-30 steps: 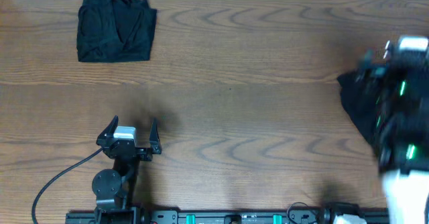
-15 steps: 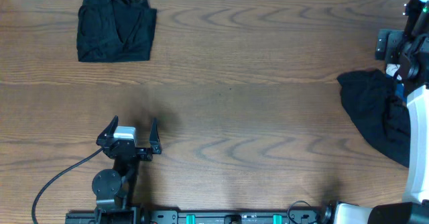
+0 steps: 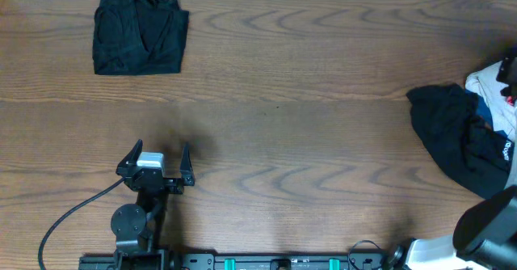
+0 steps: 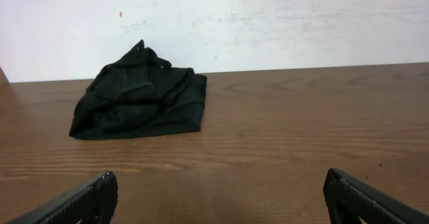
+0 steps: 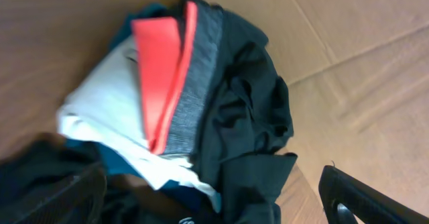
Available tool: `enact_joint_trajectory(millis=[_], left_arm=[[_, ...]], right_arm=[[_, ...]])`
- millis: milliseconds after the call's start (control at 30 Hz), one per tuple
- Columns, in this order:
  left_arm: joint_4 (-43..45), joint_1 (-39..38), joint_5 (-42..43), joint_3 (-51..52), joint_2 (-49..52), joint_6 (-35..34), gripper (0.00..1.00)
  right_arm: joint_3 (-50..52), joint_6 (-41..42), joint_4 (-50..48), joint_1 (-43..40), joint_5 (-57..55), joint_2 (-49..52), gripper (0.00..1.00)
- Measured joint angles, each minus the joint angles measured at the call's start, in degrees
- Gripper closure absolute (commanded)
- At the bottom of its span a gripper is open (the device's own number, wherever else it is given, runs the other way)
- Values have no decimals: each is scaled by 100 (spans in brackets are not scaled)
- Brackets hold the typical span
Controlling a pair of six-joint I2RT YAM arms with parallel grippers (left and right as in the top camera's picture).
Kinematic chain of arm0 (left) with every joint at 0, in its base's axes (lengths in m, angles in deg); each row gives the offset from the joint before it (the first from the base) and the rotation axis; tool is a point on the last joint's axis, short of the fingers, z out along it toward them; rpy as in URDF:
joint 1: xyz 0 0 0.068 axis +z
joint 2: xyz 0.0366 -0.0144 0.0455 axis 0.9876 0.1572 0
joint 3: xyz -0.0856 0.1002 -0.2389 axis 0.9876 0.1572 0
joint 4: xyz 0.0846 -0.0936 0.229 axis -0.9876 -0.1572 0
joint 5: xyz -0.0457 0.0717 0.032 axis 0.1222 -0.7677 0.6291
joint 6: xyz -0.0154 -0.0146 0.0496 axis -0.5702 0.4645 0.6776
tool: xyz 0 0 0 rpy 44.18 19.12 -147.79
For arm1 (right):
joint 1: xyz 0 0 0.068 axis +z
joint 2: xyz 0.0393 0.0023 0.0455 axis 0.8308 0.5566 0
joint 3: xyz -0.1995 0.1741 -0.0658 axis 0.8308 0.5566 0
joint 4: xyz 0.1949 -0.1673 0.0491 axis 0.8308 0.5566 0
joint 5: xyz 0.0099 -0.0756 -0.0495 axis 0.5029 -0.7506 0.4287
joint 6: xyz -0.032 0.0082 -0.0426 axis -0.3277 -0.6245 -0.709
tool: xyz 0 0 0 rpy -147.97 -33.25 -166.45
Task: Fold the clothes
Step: 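Reach the right gripper into the clothes pile at right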
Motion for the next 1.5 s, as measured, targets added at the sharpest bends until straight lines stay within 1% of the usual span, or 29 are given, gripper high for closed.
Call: enact_joint_trajectory(millis=[267, 500, 700, 1067, 1367, 1500], left_arm=[[0, 0, 0, 0, 0, 0, 2], [0, 0, 0, 0, 0, 0, 2], [0, 0, 0, 0, 0, 0, 2], [0, 0, 0, 0, 0, 0, 2], [0, 0, 0, 0, 0, 0, 2], [0, 0, 0, 0, 0, 0, 2]], right_arm=[[0, 17, -238, -409, -37, 566, 1], [0, -111, -643, -428, 96, 1239, 1], [0, -323, -1209, -428, 376, 1722, 1], [0, -638, -1882, -494, 514, 1963, 1], [0, -691, -1926, -863, 557, 2146, 1], [0, -695, -1921, -1008, 745, 2153, 4]])
